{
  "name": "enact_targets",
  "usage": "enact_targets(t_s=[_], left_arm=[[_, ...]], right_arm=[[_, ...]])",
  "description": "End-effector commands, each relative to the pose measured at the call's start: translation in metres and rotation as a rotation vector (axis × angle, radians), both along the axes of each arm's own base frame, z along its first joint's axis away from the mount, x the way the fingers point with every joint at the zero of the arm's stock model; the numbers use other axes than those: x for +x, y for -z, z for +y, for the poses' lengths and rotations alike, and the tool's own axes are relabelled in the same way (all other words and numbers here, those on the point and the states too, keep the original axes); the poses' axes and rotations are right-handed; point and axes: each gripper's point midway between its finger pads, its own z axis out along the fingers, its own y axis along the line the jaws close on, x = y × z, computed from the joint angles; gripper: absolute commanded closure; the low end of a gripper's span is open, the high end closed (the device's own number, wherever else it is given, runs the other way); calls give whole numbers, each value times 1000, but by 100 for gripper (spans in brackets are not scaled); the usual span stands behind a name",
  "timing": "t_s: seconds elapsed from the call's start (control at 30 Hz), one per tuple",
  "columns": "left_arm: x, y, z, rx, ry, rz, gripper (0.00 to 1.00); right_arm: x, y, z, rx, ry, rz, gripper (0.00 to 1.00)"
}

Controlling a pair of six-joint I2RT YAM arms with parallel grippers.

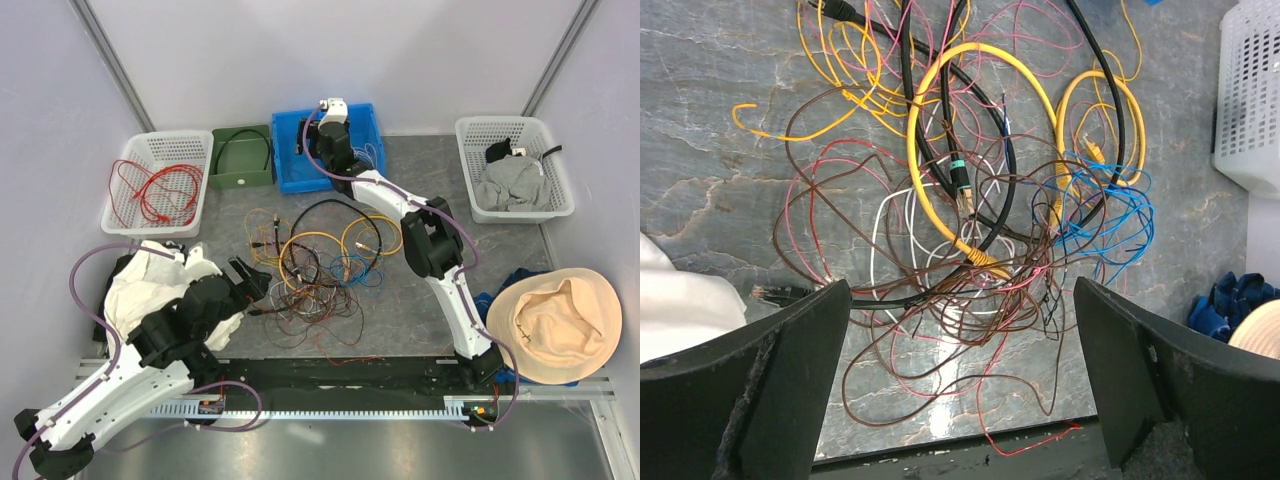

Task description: Untangle the cables

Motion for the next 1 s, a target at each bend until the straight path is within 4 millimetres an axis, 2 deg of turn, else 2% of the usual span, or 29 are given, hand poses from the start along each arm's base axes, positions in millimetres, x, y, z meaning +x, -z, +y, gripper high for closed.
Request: enact_targets(t_s=[0.0,0.03,0.07,0.1,0.13,0.17,0.2,0.23,0.27,0.3,0.33,0.37,0.4,0.43,0.47,0.5,0.53,0.6,0.63,0.7,0.73,0.8,0.83,0.87,0.93,0.97], left_arm=[[5,-12,-5,-54,-14,-28,0],[5,-13,-4,-51,-17,-33,0],[7,-16,-3,-49,-23,-42,0],[7,-19,-2,-41,-22,-53,0],[8,-22,-1,-39,-25,-61,0],[10,-25,1,-28,-32,-75,0],[11,-30,2,-24,-34,-86,0],[12,-33,3,-19,-38,-94,0],[14,-39,5,-13,-43,-115,0],[15,-41,5,-6,-42,-122,0],[16,-44,7,0,-46,-132,0],[17,-49,7,4,-42,-142,0],[18,-52,5,2,-35,-152,0],[18,-54,3,2,-25,-159,0],[19,-56,2,10,-13,-170,0],[20,-59,-2,2,-1,-183,0],[21,-61,-3,3,5,-191,0],[23,-70,-4,19,21,-217,0],[26,-77,-5,23,18,-240,0],[29,-97,-4,45,34,-290,0],[31,-108,-7,44,43,-319,0],[37,-123,-11,94,66,-345,0],[40,-126,-15,113,80,-345,0],[45,-128,-21,155,104,-337,0],[49,-124,-34,191,154,-310,0],[54,-119,-42,217,175,-282,0]], right_arm=[[-20,-81,-4,84,-8,-132,6],[-26,-91,-6,96,-1,-150,5],[-34,-82,-12,84,14,-136,3],[-49,-121,-14,129,13,-200,3],[-60,-108,-18,114,19,-179,2],[-68,-116,-24,121,40,-191,2],[-90,-153,-27,166,31,-243,2],[-101,-160,-31,176,35,-253,2],[-121,-166,-42,183,39,-260,2],[-135,-169,-43,188,41,-259,2],[-148,-146,-48,165,39,-216,2],[-167,-167,-59,202,34,-245,2],[-179,-165,-60,209,24,-236,2],[-190,-138,-66,192,21,-190,2],[-205,-147,-76,211,20,-192,2],[-213,-141,-80,209,17,-172,2],[-222,-119,-87,181,20,-127,2],[-243,-110,-98,172,9,-75,2],[-252,-90,-103,142,2,-37,2],[-272,-83,-116,132,-1,-6,2],[-281,-65,-123,104,3,24,2],[-298,-59,-135,107,15,46,2],[-305,-42,-140,84,16,74,2],[-312,-39,-146,81,20,86,2],[-323,-19,-152,66,19,123,2],[-329,-16,-155,64,17,134,2]])
